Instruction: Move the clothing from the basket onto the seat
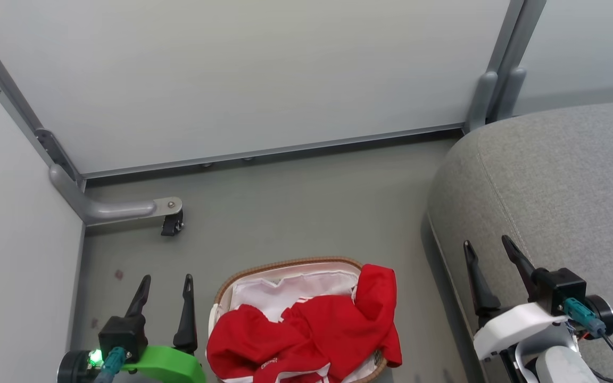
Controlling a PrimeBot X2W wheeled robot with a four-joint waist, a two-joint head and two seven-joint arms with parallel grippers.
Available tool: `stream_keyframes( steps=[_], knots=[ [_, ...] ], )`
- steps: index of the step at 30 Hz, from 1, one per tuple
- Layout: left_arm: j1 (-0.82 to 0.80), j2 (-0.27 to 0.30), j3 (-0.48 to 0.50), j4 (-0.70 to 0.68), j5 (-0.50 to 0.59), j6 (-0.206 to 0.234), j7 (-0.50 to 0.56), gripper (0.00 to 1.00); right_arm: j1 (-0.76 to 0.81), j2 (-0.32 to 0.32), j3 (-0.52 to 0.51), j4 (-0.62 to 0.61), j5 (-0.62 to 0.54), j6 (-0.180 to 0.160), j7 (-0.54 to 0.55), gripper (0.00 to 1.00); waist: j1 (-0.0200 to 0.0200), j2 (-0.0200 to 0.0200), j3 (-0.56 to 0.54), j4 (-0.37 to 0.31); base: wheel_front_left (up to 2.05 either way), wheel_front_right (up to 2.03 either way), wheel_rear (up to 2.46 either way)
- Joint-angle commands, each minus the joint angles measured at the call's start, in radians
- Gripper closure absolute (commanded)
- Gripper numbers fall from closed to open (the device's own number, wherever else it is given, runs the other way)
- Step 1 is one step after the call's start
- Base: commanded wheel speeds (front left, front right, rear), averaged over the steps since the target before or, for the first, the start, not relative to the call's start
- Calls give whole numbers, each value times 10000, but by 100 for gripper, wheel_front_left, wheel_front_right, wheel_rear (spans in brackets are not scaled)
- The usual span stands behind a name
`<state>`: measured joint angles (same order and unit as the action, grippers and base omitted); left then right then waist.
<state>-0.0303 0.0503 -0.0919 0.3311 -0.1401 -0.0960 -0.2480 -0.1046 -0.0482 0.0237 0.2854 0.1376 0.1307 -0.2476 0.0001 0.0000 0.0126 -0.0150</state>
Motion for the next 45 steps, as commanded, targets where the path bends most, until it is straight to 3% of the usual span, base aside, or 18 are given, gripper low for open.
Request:
stream_keyframes(
  steps=[1, 7, 17, 35, 45],
  knots=[
    [-97, 12, -27, 62, 184, -46, -100, 0, -154, -41, 23, -83, -195, 0, -105, 0, -1, 0, 145, -69, 0, 0, 0],
    [-540, 16, -394, 251, 320, -202, -196, 0, -568, -44, 137, -346, -476, 0, -194, 0, -1, 0, 859, -272, 0, 0, 0],
    [-1815, 91, -819, 805, 284, -350, -168, 0, -1549, -42, 343, -1014, 78, -1, -190, 0, -1, 0, 2569, -760, 0, 0, 0],
    [-4359, 1064, -2700, 2239, -333, -364, -168, 0, -3259, -37, 1046, -2397, 1019, -1, -190, 0, -1, 0, 5660, -1675, 0, 0, 0],
    [-5598, 1475, -3592, 4175, -214, -365, -168, 0, -3678, -36, 1403, -2867, 1676, -1, -190, 0, -1, 0, 6931, -2216, 0, 0, 0]
  ],
)
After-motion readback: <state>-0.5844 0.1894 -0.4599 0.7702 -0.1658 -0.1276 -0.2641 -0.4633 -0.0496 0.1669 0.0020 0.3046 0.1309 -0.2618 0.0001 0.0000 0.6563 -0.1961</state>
